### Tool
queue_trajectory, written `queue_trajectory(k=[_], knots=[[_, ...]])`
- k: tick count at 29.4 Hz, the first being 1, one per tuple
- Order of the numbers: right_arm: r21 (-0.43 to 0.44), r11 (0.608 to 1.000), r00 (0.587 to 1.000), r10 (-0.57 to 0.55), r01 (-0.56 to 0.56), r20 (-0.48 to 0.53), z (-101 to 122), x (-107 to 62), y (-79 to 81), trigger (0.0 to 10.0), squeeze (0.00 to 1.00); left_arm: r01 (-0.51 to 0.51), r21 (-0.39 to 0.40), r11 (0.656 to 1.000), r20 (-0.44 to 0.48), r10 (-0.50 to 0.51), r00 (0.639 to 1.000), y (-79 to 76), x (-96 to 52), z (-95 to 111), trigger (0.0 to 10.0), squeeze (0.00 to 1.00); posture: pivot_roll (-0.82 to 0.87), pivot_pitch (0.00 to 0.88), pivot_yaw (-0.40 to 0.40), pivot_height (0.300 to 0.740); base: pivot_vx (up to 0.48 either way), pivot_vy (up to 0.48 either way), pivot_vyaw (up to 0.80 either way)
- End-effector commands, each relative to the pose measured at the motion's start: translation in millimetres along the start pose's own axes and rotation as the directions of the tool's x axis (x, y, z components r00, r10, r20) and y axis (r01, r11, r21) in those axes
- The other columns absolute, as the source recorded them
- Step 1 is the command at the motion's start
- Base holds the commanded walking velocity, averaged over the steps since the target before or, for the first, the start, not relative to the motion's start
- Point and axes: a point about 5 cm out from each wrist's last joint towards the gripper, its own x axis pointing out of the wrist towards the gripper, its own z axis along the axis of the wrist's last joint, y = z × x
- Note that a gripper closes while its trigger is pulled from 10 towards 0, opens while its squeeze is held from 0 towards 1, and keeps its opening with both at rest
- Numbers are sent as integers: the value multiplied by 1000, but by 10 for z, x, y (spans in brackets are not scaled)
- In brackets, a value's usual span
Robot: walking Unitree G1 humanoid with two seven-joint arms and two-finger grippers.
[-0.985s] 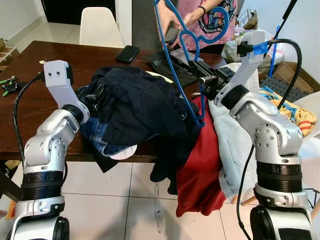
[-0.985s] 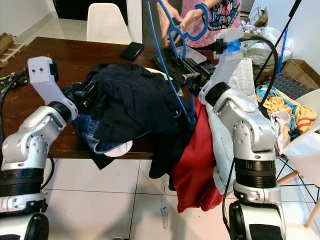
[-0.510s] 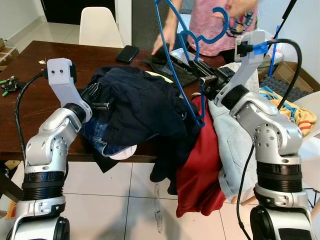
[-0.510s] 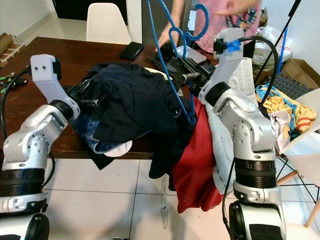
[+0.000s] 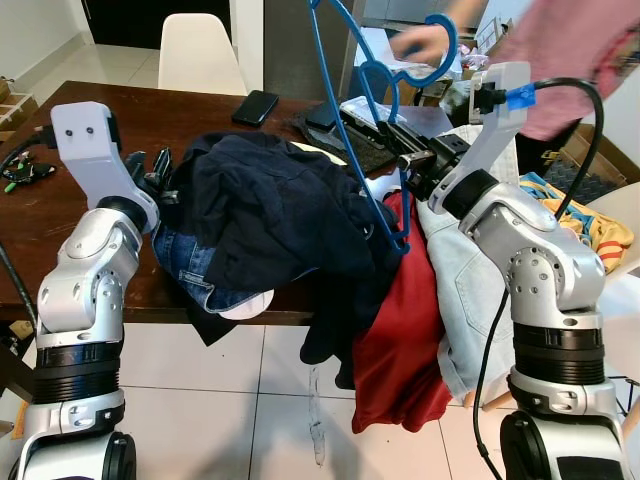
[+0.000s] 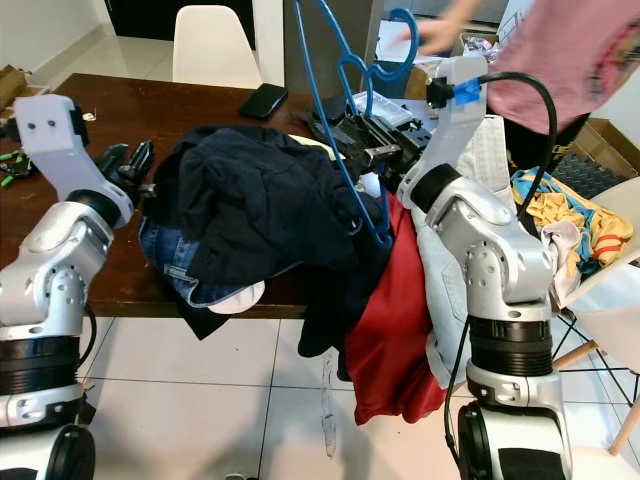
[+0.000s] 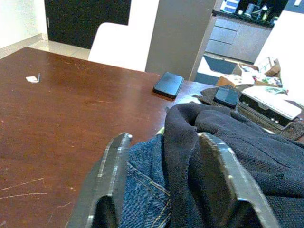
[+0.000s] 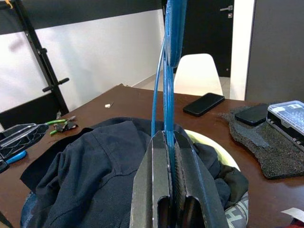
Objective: Hang hanger
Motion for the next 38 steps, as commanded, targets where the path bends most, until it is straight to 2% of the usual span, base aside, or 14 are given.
queue_trajectory(k=[1,2,5,9,10,13,14,24,26,31,36,37,38], knots=[[-14,1000,1000,8,-8,1,10,-9,25,10000,0,32,-3,999,-21,-32,999,-41,-18,-58,10000,1000,190,127,-64,740,0,0,0],[-14,1000,1000,8,-8,1,10,-9,25,10000,0,32,-3,999,-21,-32,999,-41,-18,-58,10000,1000,190,127,-64,740,0,0,0],[-16,1000,1000,8,-8,-1,11,-12,24,10000,0,118,-14,993,-51,-118,992,-159,-20,-133,10000,1000,188,126,-64,740,0,0,0],[-18,1000,1000,8,-8,-2,11,-15,23,10000,0,147,-15,989,-73,-147,986,-211,-22,-181,10000,1000,184,125,-61,740,0,0,0],[-20,1000,1000,8,-8,-3,12,-17,24,10000,0,161,-7,987,-104,-161,981,-243,-26,-239,10000,631,184,125,-61,740,0,0,0],[-20,1000,1000,8,-8,-3,12,-17,24,10000,0,161,-7,987,-104,-161,981,-243,-26,-239,10000,631,184,125,-61,740,0,0,0],[-21,1000,1000,8,-8,-4,13,-20,25,10000,0,165,-1,986,-130,-164,978,-262,-32,-289,10000,0,182,124,-61,740,0,0,0],[-30,999,1000,13,-13,-7,17,-20,32,10000,0,124,-4,992,-164,-123,979,-223,-26,-352,10000,0,179,121,-63,740,0,0,0],[-32,999,1000,17,-18,-9,16,-16,38,10000,0,55,-20,998,-150,-57,987,-134,-16,-327,10000,0,181,119,-64,740,0,0,0],[-32,999,1000,19,-19,-9,15,-14,40,10000,0,35,-28,999,-143,-39,989,-107,-13,-314,10000,0,181,119,-64,740,0,0,0],[-31,999,1000,27,-27,-11,6,-3,59,10000,0,25,-77,997,-146,-36,989,-103,-16,-341,10000,0,183,116,-63,740,0,0,0],[-31,999,1000,28,-28,-11,6,-3,64,10000,0,42,-89,995,-146,-55,988,-134,-18,-349,8314,0,178,116,-61,740,0,0,0],[-31,999,1000,28,-28,-11,6,-3,64,10000,0,42,-89,995,-146,-55,988,-134,-18,-349,8314,0,178,116,-61,740,0,0,0]])
